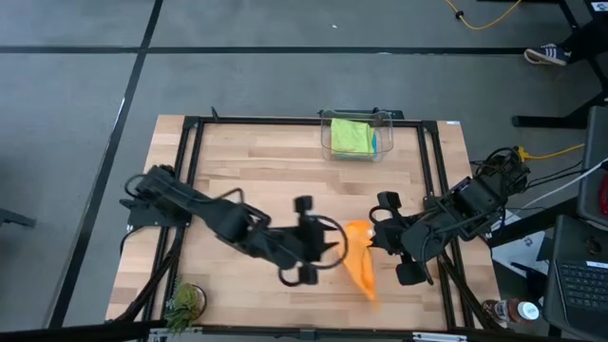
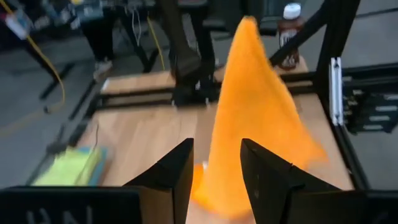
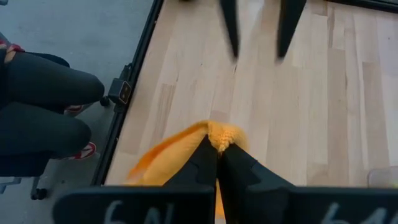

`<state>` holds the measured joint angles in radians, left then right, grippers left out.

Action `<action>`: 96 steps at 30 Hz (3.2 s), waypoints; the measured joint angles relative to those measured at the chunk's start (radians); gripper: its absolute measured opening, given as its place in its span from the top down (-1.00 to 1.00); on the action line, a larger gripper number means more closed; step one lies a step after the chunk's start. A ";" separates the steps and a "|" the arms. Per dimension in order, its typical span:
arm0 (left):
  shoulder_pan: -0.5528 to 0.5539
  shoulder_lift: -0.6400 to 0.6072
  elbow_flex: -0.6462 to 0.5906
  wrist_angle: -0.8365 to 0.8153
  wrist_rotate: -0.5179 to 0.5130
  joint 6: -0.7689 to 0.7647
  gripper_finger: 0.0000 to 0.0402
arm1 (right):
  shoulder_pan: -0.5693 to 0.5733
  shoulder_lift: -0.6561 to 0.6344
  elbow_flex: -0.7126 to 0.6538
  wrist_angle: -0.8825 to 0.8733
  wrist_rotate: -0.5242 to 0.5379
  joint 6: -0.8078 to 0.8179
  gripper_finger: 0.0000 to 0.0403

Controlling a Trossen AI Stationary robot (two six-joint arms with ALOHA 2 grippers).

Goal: Fold microfiber towels
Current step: Fold the yellow microfiber cloth

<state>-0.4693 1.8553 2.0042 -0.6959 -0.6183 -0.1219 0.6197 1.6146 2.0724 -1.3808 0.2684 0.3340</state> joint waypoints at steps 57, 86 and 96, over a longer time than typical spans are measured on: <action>0.060 0.251 -0.001 -0.064 -0.062 -0.089 0.38 | -0.040 0.000 0.000 -0.036 0.040 0.026 0.98; 0.049 0.259 -0.098 -0.232 0.135 -0.314 0.38 | -0.040 0.000 0.000 -0.039 0.017 0.027 0.98; 0.031 0.259 -0.096 -0.235 0.088 -0.250 0.81 | -0.040 0.000 0.000 -0.045 0.016 0.029 0.98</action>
<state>-0.4385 2.1147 1.9083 -0.9314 -0.5307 -0.3722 0.5800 1.6146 2.0720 -1.4261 0.2848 0.3630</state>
